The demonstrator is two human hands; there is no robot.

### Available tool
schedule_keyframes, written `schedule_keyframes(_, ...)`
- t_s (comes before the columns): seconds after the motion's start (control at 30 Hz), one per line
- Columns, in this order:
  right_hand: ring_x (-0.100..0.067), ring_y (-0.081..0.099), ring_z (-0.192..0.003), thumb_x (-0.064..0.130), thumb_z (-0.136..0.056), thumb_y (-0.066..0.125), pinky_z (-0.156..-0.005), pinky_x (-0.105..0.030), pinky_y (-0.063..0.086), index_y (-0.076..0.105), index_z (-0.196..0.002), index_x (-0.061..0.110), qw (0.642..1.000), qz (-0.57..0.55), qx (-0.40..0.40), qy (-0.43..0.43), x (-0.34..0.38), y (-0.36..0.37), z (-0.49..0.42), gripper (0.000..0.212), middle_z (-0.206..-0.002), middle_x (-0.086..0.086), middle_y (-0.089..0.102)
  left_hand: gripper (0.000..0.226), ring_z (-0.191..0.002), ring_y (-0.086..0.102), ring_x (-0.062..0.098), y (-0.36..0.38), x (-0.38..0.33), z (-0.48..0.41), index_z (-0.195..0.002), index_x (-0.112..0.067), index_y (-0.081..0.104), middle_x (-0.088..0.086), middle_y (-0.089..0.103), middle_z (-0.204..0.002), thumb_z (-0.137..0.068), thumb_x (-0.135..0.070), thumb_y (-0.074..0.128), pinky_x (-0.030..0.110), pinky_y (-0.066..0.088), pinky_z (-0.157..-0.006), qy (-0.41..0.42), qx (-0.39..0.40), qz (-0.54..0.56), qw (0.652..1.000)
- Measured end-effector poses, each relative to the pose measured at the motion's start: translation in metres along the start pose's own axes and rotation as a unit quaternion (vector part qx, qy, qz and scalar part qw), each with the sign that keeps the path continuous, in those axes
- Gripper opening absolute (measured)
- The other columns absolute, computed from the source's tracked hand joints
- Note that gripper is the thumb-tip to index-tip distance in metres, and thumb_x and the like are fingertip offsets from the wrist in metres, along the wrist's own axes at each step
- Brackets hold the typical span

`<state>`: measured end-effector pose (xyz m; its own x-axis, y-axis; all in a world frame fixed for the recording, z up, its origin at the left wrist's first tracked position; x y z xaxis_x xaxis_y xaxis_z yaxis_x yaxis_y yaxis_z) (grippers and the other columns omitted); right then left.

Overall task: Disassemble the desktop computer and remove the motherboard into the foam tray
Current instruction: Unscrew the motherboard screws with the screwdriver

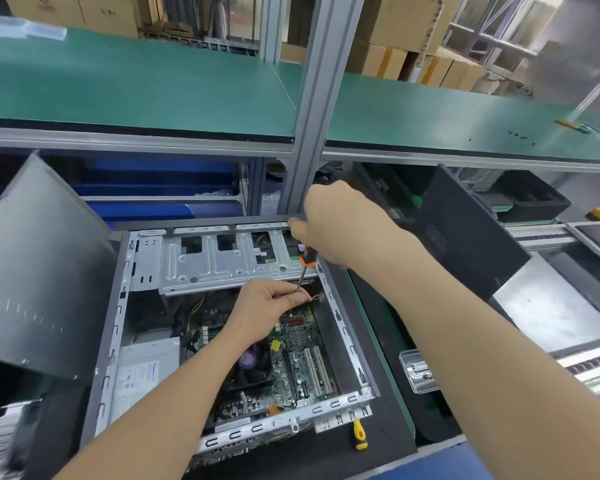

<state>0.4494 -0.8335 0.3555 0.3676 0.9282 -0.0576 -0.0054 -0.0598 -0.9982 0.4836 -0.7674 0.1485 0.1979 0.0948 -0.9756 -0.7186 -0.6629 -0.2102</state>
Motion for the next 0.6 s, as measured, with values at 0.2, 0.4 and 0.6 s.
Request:
schedule_keyframes(0.2,-0.021,0.046,-0.055,0.025,-0.097,0.062,-0.049,-0.027,0.032,0.048,-0.067,0.013,0.988,-0.029,0.052,-0.139,0.015,0.001,-0.008,0.034,-0.062,-0.002,0.049,0.012,-0.092,0.068,-0.011,-0.004,0.006,-0.001,-0.088,-0.04,0.083,-0.022,0.078,-0.09,-0.09,-0.029,0.079,0.001,0.045,-0.074,-0.02,-0.014,-0.001,1.0)
schedule_keyframes(0.4,-0.004,0.055,-0.072,0.036,-0.099,0.063,-0.057,-0.023,0.037,0.062,-0.089,0.026,0.949,0.003,0.126,-0.289,0.023,0.002,0.009,0.015,-0.081,0.014,0.057,0.014,-0.092,0.073,0.005,0.0,0.008,0.0,-0.09,-0.041,0.083,-0.012,0.08,-0.092,-0.089,-0.027,0.08,0.029,0.057,-0.087,-0.032,-0.002,0.004,0.999)
schedule_keyframes(0.6,-0.004,0.059,-0.084,0.019,-0.093,0.069,-0.064,-0.02,0.042,0.07,-0.09,0.028,0.913,0.034,0.155,-0.376,0.032,0.005,0.023,0.01,-0.092,0.014,0.064,0.02,-0.055,0.045,0.001,0.007,-0.001,0.005,-0.101,-0.033,0.083,-0.012,0.063,-0.06,-0.098,-0.019,0.07,0.016,0.036,-0.059,-0.033,0.021,0.015,0.999)
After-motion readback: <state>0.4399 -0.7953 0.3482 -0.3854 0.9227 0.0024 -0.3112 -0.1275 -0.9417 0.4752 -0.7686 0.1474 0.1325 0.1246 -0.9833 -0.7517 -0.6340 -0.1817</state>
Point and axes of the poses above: each hand's wrist, its own z-axis away from the middle knuckle, its own y-axis out of the palm, x = y × z, the point moved 10 cm from there along -z, towards the middle knuckle
